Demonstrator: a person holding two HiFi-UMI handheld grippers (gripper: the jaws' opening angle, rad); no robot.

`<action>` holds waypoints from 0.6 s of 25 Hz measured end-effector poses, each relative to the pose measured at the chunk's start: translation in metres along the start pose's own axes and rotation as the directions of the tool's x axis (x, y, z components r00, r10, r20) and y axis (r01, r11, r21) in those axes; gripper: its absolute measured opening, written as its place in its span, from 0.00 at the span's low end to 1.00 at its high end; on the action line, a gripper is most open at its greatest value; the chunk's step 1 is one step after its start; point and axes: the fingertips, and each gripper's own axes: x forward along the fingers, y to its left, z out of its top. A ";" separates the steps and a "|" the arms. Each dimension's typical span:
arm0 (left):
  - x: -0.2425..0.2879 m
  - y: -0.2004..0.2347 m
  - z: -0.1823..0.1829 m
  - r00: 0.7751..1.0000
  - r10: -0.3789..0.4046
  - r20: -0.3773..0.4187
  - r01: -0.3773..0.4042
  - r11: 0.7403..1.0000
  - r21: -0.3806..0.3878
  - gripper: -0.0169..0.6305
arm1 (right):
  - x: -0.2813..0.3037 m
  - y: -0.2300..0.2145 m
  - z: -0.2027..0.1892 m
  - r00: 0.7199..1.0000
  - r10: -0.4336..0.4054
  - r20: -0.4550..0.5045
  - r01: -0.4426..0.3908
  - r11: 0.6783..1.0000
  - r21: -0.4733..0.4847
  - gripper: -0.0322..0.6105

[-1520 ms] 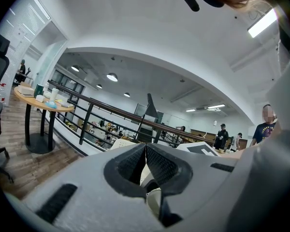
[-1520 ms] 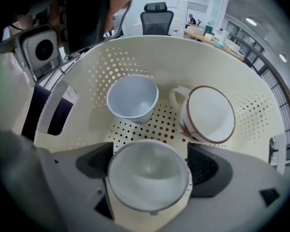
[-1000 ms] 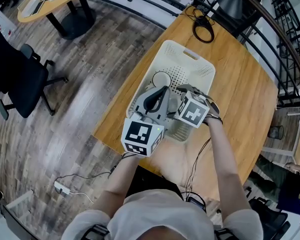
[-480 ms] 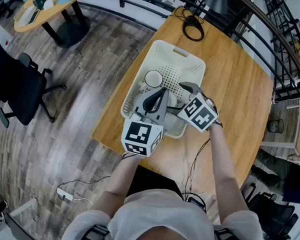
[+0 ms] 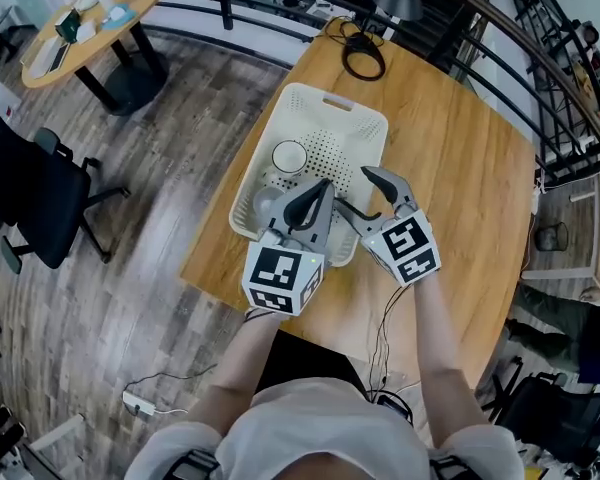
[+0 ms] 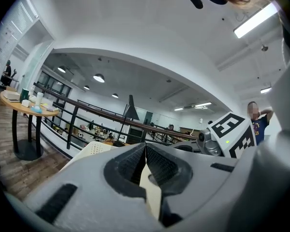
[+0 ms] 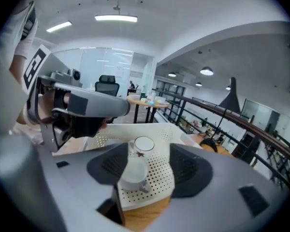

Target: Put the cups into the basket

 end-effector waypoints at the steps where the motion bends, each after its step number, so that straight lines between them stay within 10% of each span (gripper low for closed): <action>1: 0.000 -0.004 0.000 1.000 -0.004 0.000 0.004 1.000 0.003 0.04 | -0.007 -0.006 0.003 0.998 -0.055 0.038 0.054 0.998 0.016 0.40; 6: -0.003 -0.019 -0.002 1.000 -0.021 -0.007 0.021 1.000 0.018 0.04 | -0.039 -0.018 0.018 0.958 -0.218 0.186 0.197 0.972 0.129 0.09; 15: -0.014 -0.051 -0.012 0.997 -0.066 -0.029 0.067 0.997 0.044 0.04 | -0.093 -0.003 0.022 0.828 -0.394 0.399 0.153 0.844 0.514 0.07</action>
